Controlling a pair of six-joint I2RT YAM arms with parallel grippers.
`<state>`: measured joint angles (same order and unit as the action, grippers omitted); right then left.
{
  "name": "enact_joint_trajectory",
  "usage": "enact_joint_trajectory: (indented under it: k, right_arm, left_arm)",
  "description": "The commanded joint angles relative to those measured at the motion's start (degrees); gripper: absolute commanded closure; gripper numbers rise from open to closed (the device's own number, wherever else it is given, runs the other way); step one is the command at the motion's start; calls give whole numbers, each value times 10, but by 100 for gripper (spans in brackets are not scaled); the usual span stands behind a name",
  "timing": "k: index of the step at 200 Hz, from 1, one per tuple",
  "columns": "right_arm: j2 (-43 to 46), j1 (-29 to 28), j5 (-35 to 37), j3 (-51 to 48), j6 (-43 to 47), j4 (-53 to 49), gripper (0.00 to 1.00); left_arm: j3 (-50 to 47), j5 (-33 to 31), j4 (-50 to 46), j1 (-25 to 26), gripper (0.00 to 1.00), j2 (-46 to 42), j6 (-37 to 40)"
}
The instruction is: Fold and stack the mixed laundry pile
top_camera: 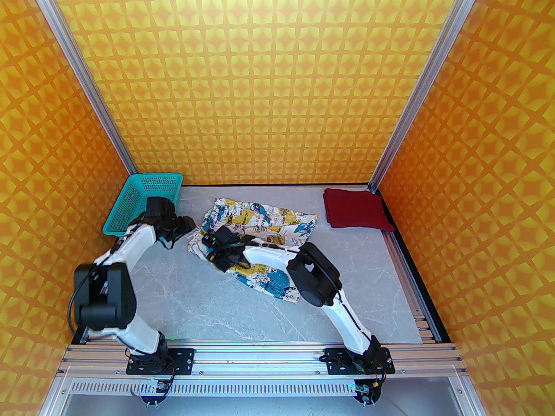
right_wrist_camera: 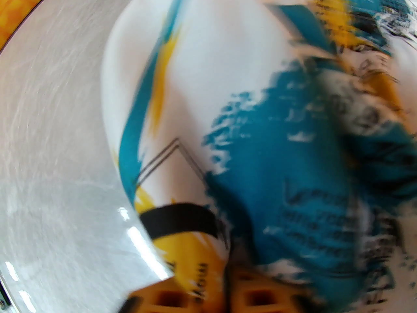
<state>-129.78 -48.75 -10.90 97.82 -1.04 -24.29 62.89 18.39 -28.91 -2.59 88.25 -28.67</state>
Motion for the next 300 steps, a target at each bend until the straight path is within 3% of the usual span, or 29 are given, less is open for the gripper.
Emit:
enact_joint_trajectory:
  k: [1, 31, 62, 96, 142, 201, 237, 300]
  right_arm:
    - [81, 40, -108, -42, -27, 34, 100]
    - [110, 85, -246, -65, -68, 48, 100]
    - [110, 118, -293, -85, -99, 71, 100]
    - [106, 136, -330, -98, -101, 71, 100]
    - [115, 152, -361, -113, -109, 73, 100]
    - [117, 175, -392, -123, -126, 94, 100]
    - [117, 184, -388, -124, -127, 94, 100]
    - [118, 193, -368, -119, -120, 82, 100]
  left_arm:
    - [-51, -10, -15, 2, 49, -65, -1]
    - [-124, -1, 9, 33, 41, -130, 4]
    - [-228, 25, 114, 69, 40, -168, -1]
    - [-297, 70, 294, 77, 39, -146, 7]
    - [-268, 106, 437, 76, 38, -76, 43]
    - [-146, 152, 500, 71, 37, 83, 96]
    - [-104, 218, 545, 75, 60, 145, 50]
    - [-126, 234, 499, 80, 100, 98, 61]
